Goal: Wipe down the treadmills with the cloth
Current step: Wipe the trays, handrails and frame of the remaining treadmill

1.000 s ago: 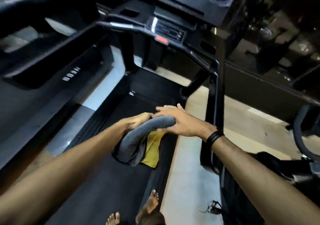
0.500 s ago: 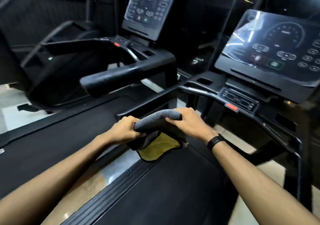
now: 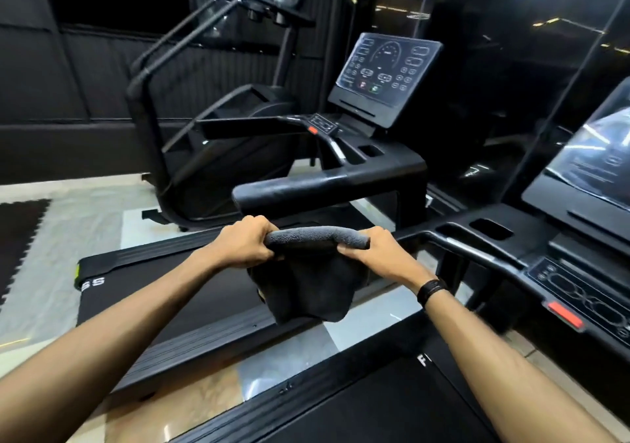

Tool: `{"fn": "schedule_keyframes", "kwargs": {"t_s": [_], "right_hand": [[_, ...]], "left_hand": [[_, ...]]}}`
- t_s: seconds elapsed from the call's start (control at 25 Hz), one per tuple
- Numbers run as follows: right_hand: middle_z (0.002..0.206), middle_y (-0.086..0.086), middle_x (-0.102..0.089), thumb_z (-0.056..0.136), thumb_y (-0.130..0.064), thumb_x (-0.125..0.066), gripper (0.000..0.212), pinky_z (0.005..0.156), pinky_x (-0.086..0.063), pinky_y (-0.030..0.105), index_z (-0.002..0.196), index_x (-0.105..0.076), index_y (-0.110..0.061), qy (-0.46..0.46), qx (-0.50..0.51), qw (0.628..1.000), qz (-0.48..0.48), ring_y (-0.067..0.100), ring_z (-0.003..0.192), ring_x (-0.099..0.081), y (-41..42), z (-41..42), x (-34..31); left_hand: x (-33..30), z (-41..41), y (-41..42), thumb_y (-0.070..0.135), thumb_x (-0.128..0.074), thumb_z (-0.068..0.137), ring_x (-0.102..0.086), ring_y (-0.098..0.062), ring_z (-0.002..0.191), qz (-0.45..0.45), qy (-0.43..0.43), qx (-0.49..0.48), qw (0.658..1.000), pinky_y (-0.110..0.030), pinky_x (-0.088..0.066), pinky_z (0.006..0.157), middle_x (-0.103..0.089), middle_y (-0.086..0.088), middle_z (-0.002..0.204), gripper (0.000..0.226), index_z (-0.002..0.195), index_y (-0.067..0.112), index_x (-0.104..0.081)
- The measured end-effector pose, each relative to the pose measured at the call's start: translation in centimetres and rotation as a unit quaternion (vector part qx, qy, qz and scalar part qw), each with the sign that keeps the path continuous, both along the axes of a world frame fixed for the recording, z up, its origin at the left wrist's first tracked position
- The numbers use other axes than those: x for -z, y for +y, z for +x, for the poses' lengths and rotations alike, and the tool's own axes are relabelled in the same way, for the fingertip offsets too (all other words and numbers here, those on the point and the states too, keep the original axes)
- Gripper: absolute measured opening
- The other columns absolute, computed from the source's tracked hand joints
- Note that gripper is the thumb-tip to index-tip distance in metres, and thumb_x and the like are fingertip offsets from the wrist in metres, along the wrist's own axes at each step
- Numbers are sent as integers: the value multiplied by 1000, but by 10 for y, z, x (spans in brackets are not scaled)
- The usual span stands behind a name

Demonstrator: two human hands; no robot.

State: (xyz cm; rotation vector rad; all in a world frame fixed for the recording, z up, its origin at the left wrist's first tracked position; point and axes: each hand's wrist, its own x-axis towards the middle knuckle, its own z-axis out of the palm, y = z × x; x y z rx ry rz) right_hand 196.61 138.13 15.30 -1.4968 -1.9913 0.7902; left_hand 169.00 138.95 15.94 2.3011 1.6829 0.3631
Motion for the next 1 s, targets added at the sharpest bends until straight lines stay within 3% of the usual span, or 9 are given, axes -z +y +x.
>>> {"fn": "schedule_keyframes", "kwargs": {"t_s": [0.12,0.24,0.36,0.52,0.68,1.0], "right_hand": [[93,-10,-76,91,-31,-74,14,81,-52,19,104,-77,-26,18,-41,999,28,-1,93,-68,36,-30,3],[95,2,-72,91,-28,-74,16,73,-47,19,101,-69,-16,54,-28,996,64,8,87,-64,70,-64,3],[97,-2,-70,88,-35,-76,26,70,-45,11,105,-64,-18,76,-19,994,74,6,86,-61,105,-111,-3],[81,-13,-66,86,-41,-75,15,74,-50,28,90,-64,-31,64,-8,989,131,5,78,-61,166,-175,2],[70,-24,-61,92,-30,-72,17,71,-42,22,82,-62,-38,55,-8,992,112,-5,70,-53,214,-220,8],[79,-19,-65,98,-22,-65,17,71,-44,11,89,-64,-36,44,51,997,37,-12,75,-59,267,-227,17]], "left_hand": [[-4,-29,20,39,-78,77,-67,-21,87,4,-11,-47,999,-33,-47,69,-65,6,77,13,76,38,-65],[-14,-60,42,51,-76,78,-65,-19,84,29,-21,-83,996,-33,-45,68,-67,7,78,23,88,31,-72],[-22,-97,75,58,-74,78,-65,-19,82,52,-55,-106,991,-34,-47,67,-67,7,75,25,81,33,-72],[-22,-154,135,59,-76,75,-62,-20,76,82,-73,-123,986,-33,-40,61,-61,6,67,38,64,26,-61],[-11,-208,200,63,-81,67,-63,-20,76,50,-91,-112,988,-35,-46,65,-63,5,70,48,71,18,-62],[11,-220,313,51,-83,71,-63,-17,89,-24,-103,-12,994,-37,-51,79,-67,8,86,29,85,30,-68]]}}
